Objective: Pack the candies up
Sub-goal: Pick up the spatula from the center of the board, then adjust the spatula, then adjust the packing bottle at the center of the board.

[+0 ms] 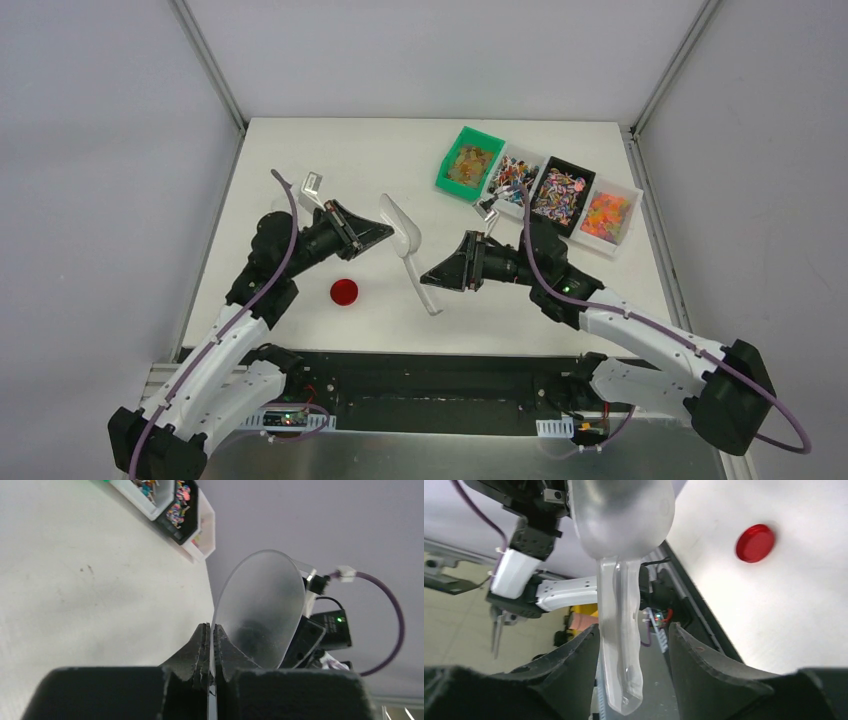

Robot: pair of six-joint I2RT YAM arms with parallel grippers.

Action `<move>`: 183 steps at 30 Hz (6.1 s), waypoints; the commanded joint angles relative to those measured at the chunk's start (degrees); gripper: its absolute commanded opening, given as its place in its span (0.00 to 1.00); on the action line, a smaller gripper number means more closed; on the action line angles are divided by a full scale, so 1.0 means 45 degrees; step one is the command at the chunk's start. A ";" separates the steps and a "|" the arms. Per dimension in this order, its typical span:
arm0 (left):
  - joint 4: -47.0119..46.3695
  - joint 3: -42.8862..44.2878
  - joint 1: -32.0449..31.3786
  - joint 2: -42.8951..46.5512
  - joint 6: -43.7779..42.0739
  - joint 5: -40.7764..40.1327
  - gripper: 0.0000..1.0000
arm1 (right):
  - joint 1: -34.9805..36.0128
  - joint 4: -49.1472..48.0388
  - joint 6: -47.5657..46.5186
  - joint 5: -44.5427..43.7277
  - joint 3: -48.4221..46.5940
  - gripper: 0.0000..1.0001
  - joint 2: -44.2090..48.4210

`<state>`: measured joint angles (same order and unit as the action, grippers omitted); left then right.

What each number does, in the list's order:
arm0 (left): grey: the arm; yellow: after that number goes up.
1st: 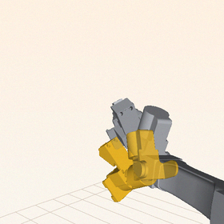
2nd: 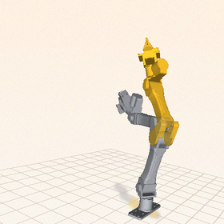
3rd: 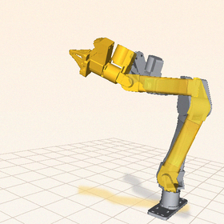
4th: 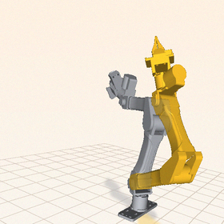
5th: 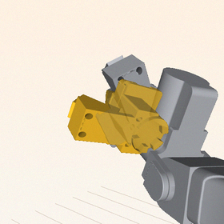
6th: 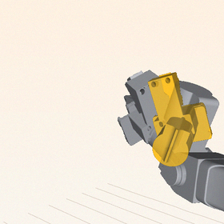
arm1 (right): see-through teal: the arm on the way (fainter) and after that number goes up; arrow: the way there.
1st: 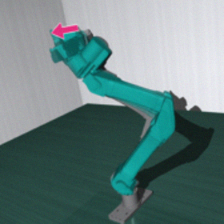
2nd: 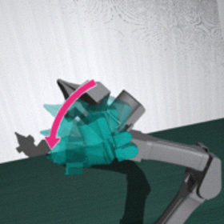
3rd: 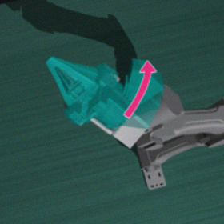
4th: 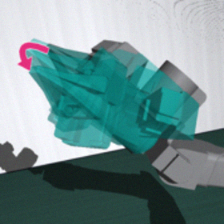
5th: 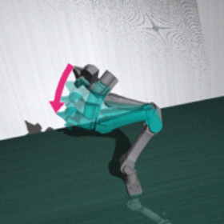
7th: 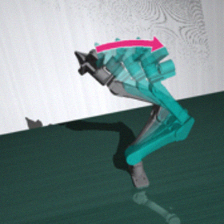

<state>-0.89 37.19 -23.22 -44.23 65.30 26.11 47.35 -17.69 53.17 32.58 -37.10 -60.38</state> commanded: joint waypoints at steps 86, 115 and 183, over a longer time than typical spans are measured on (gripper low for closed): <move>1.0531 0.7381 0.3766 -0.4771 -0.8704 -1.0420 0.99 | 0.1892 1.6219 -0.7434 -1.0291 -0.7044 0.00 -0.0009; 0.8263 0.8409 0.5741 -1.0512 -1.1666 -0.8796 0.95 | 0.1702 1.6023 -0.8518 -0.9676 -0.6165 0.02 0.2264; 0.8712 0.9814 -0.3931 -0.9026 -0.9035 -0.5827 0.96 | -0.1578 1.7219 -0.8678 -0.8702 -0.6527 0.03 0.0300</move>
<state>39.48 75.66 -40.53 -92.12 23.38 -2.70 40.47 62.37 15.05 -11.38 -64.64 -61.65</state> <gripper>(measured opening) 0.956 0.317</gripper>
